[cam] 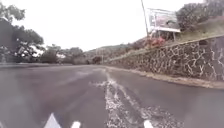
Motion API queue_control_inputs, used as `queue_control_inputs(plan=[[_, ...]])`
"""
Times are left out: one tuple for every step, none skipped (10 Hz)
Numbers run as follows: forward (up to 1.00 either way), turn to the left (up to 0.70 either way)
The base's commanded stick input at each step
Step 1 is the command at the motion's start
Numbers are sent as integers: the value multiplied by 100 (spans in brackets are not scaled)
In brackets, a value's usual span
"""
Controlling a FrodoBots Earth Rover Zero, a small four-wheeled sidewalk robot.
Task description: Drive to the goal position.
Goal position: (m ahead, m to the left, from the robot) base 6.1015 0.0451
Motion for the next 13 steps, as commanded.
queue_control_inputs(plan=[[100, 40], [100, 40], [100, 0], [100, 0], [100, 0], [100, 0], [100, 0], [100, 0], [100, 24], [100, 34], [100, 34], [100, 19], [100, 3]])
